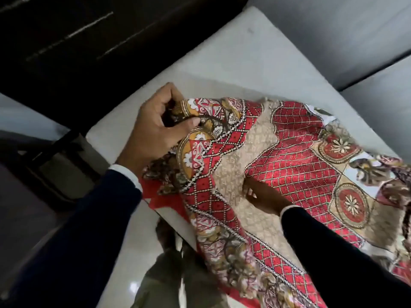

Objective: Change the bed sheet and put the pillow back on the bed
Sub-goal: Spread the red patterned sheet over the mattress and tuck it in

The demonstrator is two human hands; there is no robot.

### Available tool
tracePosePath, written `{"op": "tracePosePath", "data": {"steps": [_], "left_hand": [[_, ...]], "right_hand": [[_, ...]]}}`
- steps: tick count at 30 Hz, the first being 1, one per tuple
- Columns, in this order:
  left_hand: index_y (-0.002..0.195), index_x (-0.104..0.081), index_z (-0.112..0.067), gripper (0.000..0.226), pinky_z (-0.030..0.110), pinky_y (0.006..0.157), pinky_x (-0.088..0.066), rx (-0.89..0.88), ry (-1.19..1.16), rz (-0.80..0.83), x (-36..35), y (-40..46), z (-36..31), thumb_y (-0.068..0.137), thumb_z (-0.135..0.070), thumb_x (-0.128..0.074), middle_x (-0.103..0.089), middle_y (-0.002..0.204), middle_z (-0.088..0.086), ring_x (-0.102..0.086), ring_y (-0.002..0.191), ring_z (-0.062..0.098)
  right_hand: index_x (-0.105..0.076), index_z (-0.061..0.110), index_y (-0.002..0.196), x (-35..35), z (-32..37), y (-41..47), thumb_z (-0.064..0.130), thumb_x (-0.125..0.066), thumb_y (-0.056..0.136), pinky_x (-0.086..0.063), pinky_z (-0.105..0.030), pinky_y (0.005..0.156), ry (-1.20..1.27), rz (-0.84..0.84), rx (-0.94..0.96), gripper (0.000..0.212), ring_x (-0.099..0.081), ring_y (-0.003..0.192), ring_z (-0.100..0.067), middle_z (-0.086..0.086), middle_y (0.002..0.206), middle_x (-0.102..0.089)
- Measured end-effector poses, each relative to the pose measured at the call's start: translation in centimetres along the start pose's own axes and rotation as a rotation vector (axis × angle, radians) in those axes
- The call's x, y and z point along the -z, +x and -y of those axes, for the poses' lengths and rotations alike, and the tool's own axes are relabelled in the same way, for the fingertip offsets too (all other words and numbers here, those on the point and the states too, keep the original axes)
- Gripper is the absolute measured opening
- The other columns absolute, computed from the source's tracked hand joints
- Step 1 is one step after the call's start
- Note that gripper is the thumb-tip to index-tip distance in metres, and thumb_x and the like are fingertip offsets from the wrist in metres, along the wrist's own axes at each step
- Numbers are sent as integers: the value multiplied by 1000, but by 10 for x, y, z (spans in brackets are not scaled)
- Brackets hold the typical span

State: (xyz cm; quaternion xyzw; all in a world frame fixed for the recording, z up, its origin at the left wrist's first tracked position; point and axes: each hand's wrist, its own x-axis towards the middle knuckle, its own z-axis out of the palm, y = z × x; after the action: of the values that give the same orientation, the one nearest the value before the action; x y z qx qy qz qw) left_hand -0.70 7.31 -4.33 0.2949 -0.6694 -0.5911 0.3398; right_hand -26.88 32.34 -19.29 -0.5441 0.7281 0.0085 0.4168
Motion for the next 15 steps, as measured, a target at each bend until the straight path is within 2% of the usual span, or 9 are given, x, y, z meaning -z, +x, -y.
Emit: {"op": "tracePosePath", "data": {"steps": [2, 4, 5, 6, 7, 9, 12, 15], "left_hand": [[98, -50, -17, 27, 30, 63, -47, -70, 550, 134, 3, 11, 25, 90, -28, -73, -60, 81, -3, -60, 74, 20], [110, -52, -24, 31, 36, 73, -49, 34, 1169, 450, 7, 11, 69, 92, -50, -58, -65, 99, -1, -66, 89, 26], [114, -55, -26, 33, 40, 82, -49, 119, 1322, 605, 11, 7, 92, 92, -51, -52, -66, 109, 0, -67, 98, 27], [117, -57, -26, 34, 43, 89, -48, 222, 1356, 684, 15, 2, 110, 92, -49, -50, -66, 115, 1, -66, 106, 27], [116, -58, -24, 32, 44, 92, -47, 330, 1305, 682, 20, -3, 122, 92, -45, -53, -65, 117, 2, -64, 109, 27], [108, -58, -20, 26, 43, 89, -48, 456, 1204, 597, 21, -5, 138, 91, -40, -59, -63, 109, 5, -64, 104, 29], [95, -63, -19, 31, 44, 82, -46, 355, 1352, 465, 11, -6, 151, 94, -48, -53, -58, 99, 5, -61, 94, 29], [96, -70, -14, 39, 47, 84, -44, 314, 1370, 343, 0, -6, 160, 99, -46, -46, -59, 116, 8, -59, 98, 30]], "right_hand": [[-59, 12, 116, -8, -8, 7, 7, -60, 90, -47, -32, 83, -17, 53, -57, 26, -60, 94, -23, -8, 109, -63], [-52, 9, 135, -16, -14, 16, 15, -61, 93, -47, -35, 97, -65, 189, -70, 43, -60, 113, -27, -11, 129, -59], [-49, 9, 141, -20, -17, 22, 19, -61, 95, -46, -34, 101, -93, 275, -74, 49, -58, 120, -27, -10, 135, -56], [-48, 9, 142, -24, -19, 28, 21, -60, 96, -45, -33, 102, -113, 344, -71, 49, -57, 124, -28, -12, 137, -56], [-51, 8, 139, -25, -21, 33, 21, -60, 96, -43, -31, 100, -115, 381, -58, 45, -57, 125, -29, -14, 136, -57], [-58, 10, 131, -20, -26, 43, 18, -60, 96, -41, -28, 93, -71, 354, -13, 36, -57, 119, -27, -15, 130, -60], [-66, 13, 120, 11, -23, 52, 12, -57, 96, -44, -26, 85, 40, 268, 63, 26, -59, 104, -19, -9, 117, -66], [-68, 24, 98, 68, -14, 62, 6, -48, 93, -53, -29, 78, 337, 108, 53, 27, -67, 89, -16, 0, 96, -71]]}}
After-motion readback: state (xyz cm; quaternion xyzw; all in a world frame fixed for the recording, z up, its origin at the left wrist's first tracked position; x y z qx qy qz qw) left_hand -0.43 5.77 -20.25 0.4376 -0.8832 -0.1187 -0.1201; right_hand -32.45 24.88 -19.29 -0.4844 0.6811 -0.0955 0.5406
